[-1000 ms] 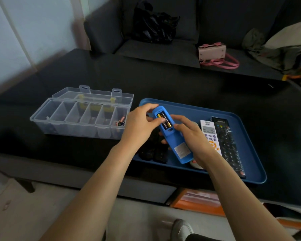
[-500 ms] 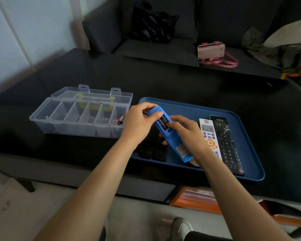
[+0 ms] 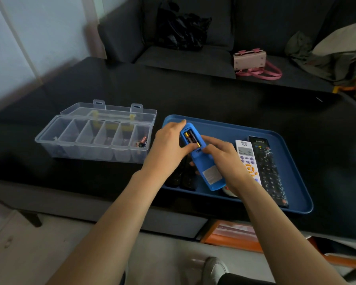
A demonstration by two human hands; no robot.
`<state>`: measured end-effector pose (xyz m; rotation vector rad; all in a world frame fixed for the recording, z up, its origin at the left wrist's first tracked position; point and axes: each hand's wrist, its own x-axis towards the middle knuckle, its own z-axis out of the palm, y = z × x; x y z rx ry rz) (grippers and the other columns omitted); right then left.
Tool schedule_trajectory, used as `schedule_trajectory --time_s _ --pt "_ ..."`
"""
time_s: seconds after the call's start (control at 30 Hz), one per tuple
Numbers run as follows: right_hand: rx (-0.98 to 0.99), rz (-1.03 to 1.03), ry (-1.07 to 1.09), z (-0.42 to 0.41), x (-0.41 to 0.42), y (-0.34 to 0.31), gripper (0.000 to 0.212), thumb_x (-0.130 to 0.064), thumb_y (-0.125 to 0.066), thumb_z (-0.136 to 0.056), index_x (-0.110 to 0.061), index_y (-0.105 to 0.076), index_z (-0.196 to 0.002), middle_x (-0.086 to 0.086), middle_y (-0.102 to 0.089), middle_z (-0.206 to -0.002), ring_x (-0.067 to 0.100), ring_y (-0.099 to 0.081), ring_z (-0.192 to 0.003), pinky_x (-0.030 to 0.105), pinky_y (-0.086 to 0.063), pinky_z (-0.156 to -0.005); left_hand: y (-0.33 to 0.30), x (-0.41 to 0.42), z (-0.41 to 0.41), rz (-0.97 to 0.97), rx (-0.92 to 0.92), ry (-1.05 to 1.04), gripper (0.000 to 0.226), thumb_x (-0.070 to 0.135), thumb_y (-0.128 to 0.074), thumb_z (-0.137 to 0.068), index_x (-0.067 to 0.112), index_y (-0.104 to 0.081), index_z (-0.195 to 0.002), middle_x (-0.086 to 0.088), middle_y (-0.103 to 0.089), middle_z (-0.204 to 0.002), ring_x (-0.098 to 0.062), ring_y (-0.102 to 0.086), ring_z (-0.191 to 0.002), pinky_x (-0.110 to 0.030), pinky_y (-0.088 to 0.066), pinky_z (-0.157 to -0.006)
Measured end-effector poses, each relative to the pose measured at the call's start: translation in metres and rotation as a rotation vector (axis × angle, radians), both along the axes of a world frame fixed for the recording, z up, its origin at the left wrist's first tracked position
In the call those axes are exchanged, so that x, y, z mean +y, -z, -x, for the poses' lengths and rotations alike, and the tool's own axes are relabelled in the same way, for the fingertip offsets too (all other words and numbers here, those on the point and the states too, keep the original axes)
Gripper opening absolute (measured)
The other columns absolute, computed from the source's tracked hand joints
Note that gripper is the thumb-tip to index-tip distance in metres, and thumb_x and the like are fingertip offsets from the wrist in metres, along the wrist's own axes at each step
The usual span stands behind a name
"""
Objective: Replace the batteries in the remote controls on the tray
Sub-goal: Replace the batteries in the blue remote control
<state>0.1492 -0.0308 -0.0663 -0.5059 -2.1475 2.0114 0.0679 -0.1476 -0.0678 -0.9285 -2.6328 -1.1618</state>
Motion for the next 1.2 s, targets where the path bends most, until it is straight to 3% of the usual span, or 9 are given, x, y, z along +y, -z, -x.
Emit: schedule_trajectory --time_s 0.13,0.3,0.47,0.6,0.77,1.03,1.13,1.2 --pt "0.011 -0.058 -0.07 -0.002 0.001 0.0 0.039 -0.002 -0.042 -0.095 -0.033 -0.065 -0.097 0.008 -0.07 -0.087 0.022 -0.069 -0.074 0.042 -0.058 -0.072 0.0 -0.001 0.002 0.087 0.024 0.019 0.067 0.03 -0.07 -0.08 0.011 -0.041 -0.138 -0.006 -0.051 -0.134 -0.02 -0.044 -0.125 -0.023 -0.031 -0.1" --pt "-0.008 -0.193 -0.107 -0.004 0.003 0.002 0.039 -0.004 -0.043 -0.097 -0.038 -0.06 -0.104 -0.001 -0.069 -0.089 0.008 -0.068 -0.069 0.037 -0.058 -0.075 -0.003 -0.002 0.001 0.143 0.028 0.008 0.065 0.033 -0.071 -0.079 0.013 -0.046 -0.135 -0.006 -0.054 -0.13 -0.02 -0.046 -0.121 -0.025 -0.034 -0.098" --pt "-0.032 -0.363 -0.1 -0.005 0.005 0.004 0.04 -0.008 -0.044 -0.097 -0.036 -0.054 -0.124 0.005 -0.071 -0.102 0.018 -0.069 -0.087 0.034 -0.053 -0.083 -0.009 -0.003 -0.004 0.17 0.035 0.021 0.06 0.033 -0.071 -0.079 0.008 -0.05 -0.13 -0.009 -0.059 -0.122 -0.018 -0.055 -0.112 -0.022 -0.04 -0.089" --pt "-0.04 -0.443 -0.092 -0.003 0.003 0.007 0.038 -0.01 -0.044 -0.097 -0.032 -0.057 -0.124 0.008 -0.07 -0.103 0.022 -0.066 -0.094 0.041 -0.051 -0.087 -0.012 -0.002 -0.007 0.232 0.062 0.034 0.053 0.033 -0.068 -0.082 0.004 -0.053 -0.124 -0.012 -0.063 -0.114 -0.022 -0.059 -0.105 -0.027 -0.045 -0.083" --pt "-0.037 -0.498 -0.066 -0.002 0.001 0.007 0.037 -0.012 -0.045 -0.095 -0.037 -0.059 -0.119 0.01 -0.07 -0.101 0.026 -0.065 -0.094 0.049 -0.051 -0.088 -0.009 0.003 -0.008 0.315 0.114 0.066 0.041 0.034 -0.059 -0.088 0.007 -0.05 -0.116 -0.01 -0.063 -0.105 -0.022 -0.058 -0.099 -0.023 -0.039 -0.069" --pt "-0.055 -0.494 -0.038 0.0 -0.001 0.005 0.036 -0.011 -0.045 -0.096 -0.028 -0.058 -0.125 0.011 -0.069 -0.103 0.027 -0.064 -0.095 0.043 -0.05 -0.086 0.003 0.01 -0.011 0.556 0.276 0.099 0.05 0.024 -0.037 -0.099 -0.002 -0.024 -0.139 -0.016 -0.046 -0.128 -0.028 -0.057 -0.104 -0.032 -0.044 -0.078" --pt "-0.062 -0.472 -0.018 0.0 -0.001 0.004 0.036 -0.009 -0.045 -0.096 -0.026 -0.06 -0.123 0.013 -0.068 -0.1 0.031 -0.064 -0.092 0.05 -0.052 -0.085 0.006 0.01 -0.012 0.621 0.368 0.112 0.047 0.02 -0.035 -0.1 -0.001 -0.023 -0.14 -0.019 -0.04 -0.136 -0.028 -0.057 -0.106 -0.033 -0.046 -0.079" --pt "-0.072 -0.468 -0.011 0.0 -0.001 0.005 0.034 -0.009 -0.044 -0.096 -0.023 -0.06 -0.122 0.016 -0.067 -0.099 0.033 -0.064 -0.09 0.054 -0.052 -0.082 0.004 0.009 -0.009 0.571 0.314 0.133 0.043 0.018 -0.037 -0.099 0.0 -0.029 -0.138 -0.017 -0.044 -0.133 -0.03 -0.057 -0.106 -0.035 -0.046 -0.083"
